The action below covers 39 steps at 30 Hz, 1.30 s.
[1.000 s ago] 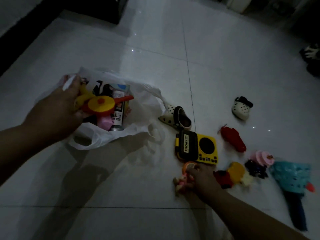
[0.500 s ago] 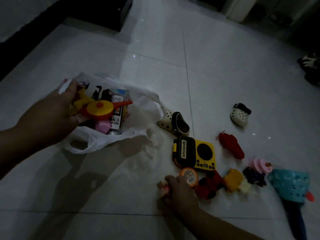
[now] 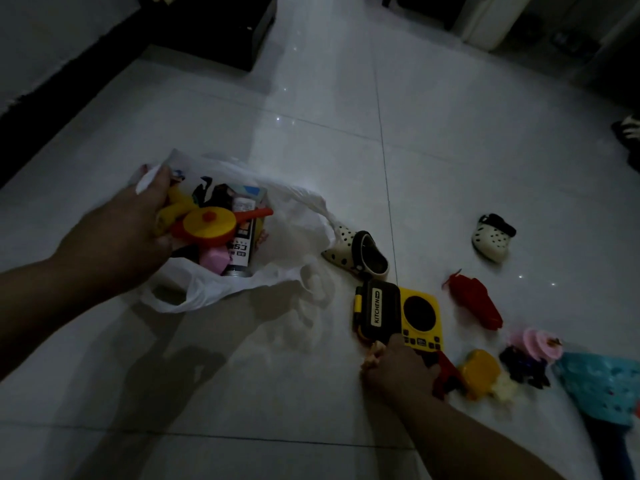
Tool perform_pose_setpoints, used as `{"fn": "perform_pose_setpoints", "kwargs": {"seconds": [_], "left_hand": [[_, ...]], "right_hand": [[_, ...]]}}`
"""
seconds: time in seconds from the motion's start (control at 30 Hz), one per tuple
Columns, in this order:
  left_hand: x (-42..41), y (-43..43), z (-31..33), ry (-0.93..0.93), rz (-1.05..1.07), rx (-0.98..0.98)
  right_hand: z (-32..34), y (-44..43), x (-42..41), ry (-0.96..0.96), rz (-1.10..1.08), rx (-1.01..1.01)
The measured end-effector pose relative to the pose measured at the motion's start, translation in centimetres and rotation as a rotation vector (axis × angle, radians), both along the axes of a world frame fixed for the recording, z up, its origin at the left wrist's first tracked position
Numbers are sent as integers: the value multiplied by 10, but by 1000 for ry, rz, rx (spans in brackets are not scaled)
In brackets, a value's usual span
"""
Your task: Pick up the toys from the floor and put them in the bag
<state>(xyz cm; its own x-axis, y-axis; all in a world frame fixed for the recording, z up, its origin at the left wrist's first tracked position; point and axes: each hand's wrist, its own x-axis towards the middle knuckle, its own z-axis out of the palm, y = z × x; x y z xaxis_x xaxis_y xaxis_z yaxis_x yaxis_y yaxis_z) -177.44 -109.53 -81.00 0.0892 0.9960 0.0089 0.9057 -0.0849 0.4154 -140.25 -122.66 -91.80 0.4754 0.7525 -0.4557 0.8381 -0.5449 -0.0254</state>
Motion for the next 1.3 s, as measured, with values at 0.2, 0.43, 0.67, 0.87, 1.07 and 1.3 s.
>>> {"fn": "perform_pose_setpoints", "kwargs": {"seconds": [0.2, 0.43, 0.67, 0.87, 1.07, 1.3], "left_hand": [[11, -14, 19, -12, 25, 27], [10, -14, 20, -27, 36, 14], [9, -13, 22, -18, 44, 17], [11, -14, 23, -47, 50, 42], [5, -15, 19, -43, 50, 50], [4, -17, 19, -44, 49, 50]], "right_hand": [[27, 4, -19, 231, 66, 86], [101, 67, -109, 827, 77, 331], [122, 162, -203, 925, 215, 256], [123, 179, -240, 753, 570, 156], [101, 167, -204, 1026, -7, 126], [100, 174, -184, 1110, -238, 415]]}}
